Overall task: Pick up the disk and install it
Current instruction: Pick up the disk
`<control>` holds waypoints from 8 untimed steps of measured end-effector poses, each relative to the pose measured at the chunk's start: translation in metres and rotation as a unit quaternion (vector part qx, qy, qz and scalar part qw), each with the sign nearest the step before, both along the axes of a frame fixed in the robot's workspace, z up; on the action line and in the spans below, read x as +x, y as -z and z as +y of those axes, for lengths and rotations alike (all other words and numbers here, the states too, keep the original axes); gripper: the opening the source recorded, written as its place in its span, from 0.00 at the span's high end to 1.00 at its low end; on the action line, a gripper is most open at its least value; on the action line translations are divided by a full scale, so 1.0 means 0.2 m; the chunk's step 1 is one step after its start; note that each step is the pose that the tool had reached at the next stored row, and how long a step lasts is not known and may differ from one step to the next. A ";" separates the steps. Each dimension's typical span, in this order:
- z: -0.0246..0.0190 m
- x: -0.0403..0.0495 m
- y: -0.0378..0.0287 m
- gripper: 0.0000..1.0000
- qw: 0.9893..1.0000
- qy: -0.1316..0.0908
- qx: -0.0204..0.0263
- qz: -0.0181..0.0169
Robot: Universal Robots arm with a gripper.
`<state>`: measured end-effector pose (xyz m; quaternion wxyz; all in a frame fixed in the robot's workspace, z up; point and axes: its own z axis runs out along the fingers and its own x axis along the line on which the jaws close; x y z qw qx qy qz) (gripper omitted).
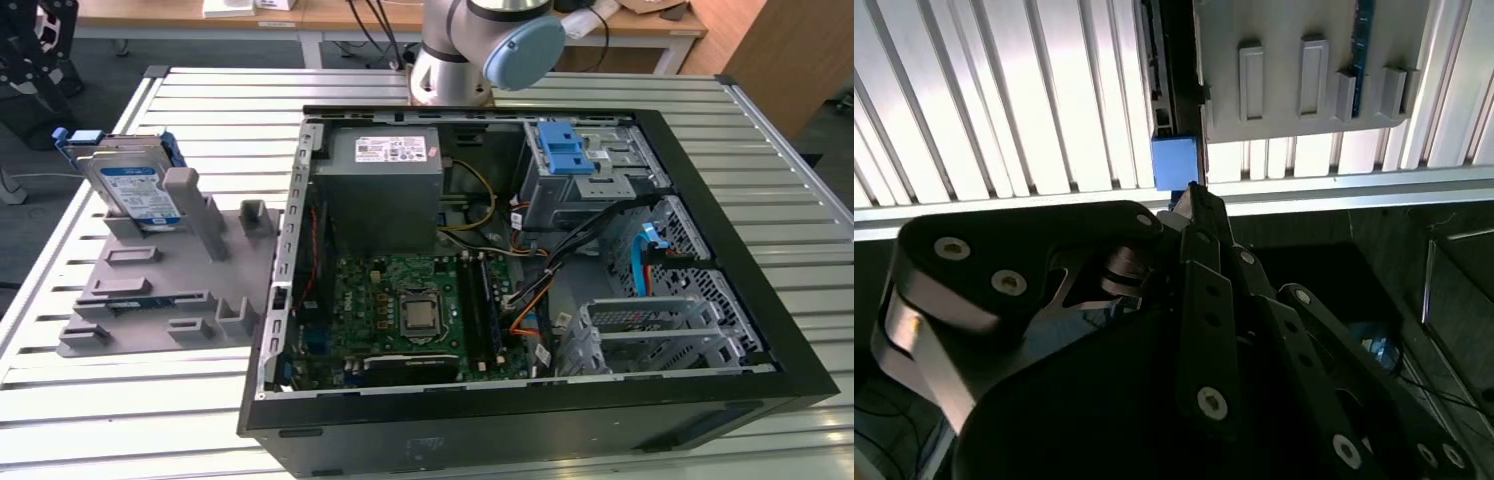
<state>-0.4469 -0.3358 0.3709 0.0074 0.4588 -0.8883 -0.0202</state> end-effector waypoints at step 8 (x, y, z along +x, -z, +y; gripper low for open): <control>0.000 0.000 0.000 0.89 1.000 -0.028 0.000 0.000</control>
